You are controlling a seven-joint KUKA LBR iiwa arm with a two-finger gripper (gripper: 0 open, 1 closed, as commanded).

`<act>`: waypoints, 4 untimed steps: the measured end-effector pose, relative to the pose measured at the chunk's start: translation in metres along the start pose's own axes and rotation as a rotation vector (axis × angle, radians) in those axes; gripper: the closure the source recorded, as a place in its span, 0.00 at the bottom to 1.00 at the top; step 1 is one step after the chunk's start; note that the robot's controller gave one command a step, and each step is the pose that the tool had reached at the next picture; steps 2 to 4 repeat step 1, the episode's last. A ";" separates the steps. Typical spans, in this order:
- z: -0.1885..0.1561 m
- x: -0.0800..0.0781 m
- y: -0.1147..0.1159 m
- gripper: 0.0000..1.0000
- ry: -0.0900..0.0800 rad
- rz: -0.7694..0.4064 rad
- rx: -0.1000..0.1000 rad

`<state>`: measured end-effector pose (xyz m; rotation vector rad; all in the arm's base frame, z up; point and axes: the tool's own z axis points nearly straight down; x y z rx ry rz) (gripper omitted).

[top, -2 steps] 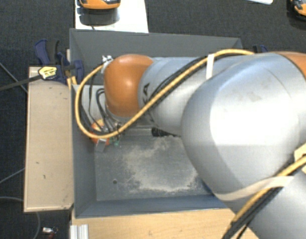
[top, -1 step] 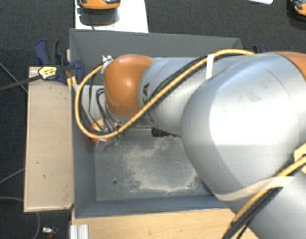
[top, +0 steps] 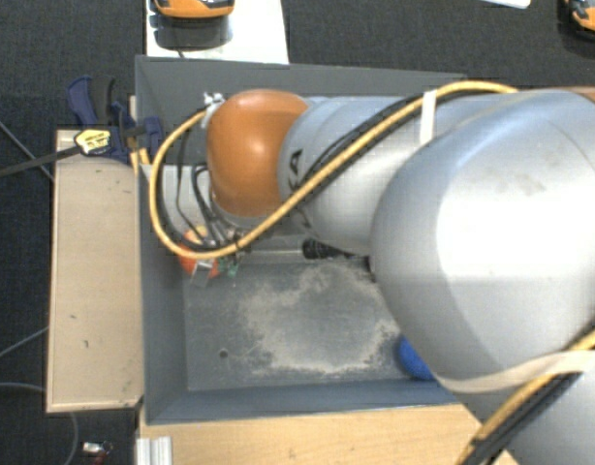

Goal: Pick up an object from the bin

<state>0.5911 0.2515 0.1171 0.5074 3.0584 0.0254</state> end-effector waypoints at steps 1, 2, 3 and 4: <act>-0.036 -0.002 0.001 1.00 -0.002 -0.001 -0.001; -0.036 -0.002 0.001 1.00 -0.002 -0.001 -0.001; -0.036 -0.002 0.001 1.00 -0.002 -0.001 -0.001; -0.036 -0.002 0.001 1.00 -0.002 -0.001 -0.001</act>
Offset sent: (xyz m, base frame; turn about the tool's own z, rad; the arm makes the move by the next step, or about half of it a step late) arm -0.0002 -0.0001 0.1159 -0.0008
